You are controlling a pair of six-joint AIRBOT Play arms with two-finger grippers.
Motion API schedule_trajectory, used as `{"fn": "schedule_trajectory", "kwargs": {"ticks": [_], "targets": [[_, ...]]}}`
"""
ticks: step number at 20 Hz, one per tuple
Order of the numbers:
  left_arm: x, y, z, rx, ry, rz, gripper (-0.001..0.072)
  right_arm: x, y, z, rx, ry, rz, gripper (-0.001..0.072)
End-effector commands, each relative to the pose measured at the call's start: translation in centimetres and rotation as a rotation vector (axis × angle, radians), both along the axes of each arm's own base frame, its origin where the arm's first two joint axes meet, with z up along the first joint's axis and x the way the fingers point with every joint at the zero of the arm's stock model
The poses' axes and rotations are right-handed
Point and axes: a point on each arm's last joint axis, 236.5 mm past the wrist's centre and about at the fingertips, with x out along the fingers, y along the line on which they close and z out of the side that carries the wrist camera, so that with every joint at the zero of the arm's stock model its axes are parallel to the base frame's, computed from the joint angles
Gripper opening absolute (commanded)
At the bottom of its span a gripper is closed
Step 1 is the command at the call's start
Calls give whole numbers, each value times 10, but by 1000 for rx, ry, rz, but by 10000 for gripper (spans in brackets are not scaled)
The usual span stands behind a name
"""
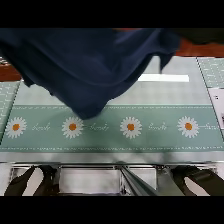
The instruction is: Fold the shirts.
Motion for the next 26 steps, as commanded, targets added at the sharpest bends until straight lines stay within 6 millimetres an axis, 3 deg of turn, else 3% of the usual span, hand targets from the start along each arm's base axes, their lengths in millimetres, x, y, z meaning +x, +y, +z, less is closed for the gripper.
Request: {"fn": "schedule_trajectory", "kwargs": {"ticks": [1,4,7,9,11,14,19,21,24,26], "targets": [[-75,-10,86,115,-234,168,17,-70,-56,53,-90,-181,-138,24],[-116,-28,115,217,-334,256,17,-120,-94,59,-118,-206,-254,24],[-152,-33,126,351,-374,337,17,-160,-118,44,-138,-147,-320,24],[-168,-24,125,397,-365,378,17,-176,-123,23,-159,-61,-323,24],[-161,-21,101,398,-269,328,17,-180,-124,-3,-188,50,-319,24],[-106,-27,33,347,-30,173,17,-165,-118,-51,-228,204,-305,24],[32,-13,-109,202,363,18,17,-111,-107,-164,-303,441,-293,24],[83,-11,-159,164,472,-34,17,-75,-102,-212,-334,510,-297,24],[152,-15,-231,149,579,-61,17,-8,-101,-267,-346,570,-335,23],[191,-20,-273,135,635,-69,17,41,-104,-302,-260,617,-372,24]]}}
